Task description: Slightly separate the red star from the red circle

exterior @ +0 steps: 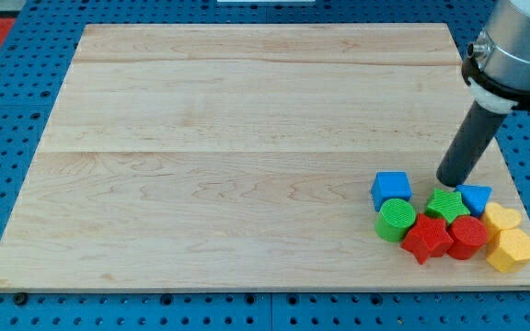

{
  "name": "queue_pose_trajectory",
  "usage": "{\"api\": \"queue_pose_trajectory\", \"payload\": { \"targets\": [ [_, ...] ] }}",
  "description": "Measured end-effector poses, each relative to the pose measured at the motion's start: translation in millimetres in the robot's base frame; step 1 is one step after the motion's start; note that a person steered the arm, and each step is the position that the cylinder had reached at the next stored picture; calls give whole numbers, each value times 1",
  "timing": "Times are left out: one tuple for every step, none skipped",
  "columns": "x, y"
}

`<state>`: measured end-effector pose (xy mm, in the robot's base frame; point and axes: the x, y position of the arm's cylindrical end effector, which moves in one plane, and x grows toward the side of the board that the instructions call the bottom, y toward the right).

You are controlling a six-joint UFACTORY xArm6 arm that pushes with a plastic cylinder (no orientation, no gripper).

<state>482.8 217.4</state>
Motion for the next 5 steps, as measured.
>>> {"api": "queue_pose_trajectory", "payload": {
  "targets": [
    [-28,66],
    [-31,125],
    [-15,127],
    [70,128],
    [106,127]
  ]
}}
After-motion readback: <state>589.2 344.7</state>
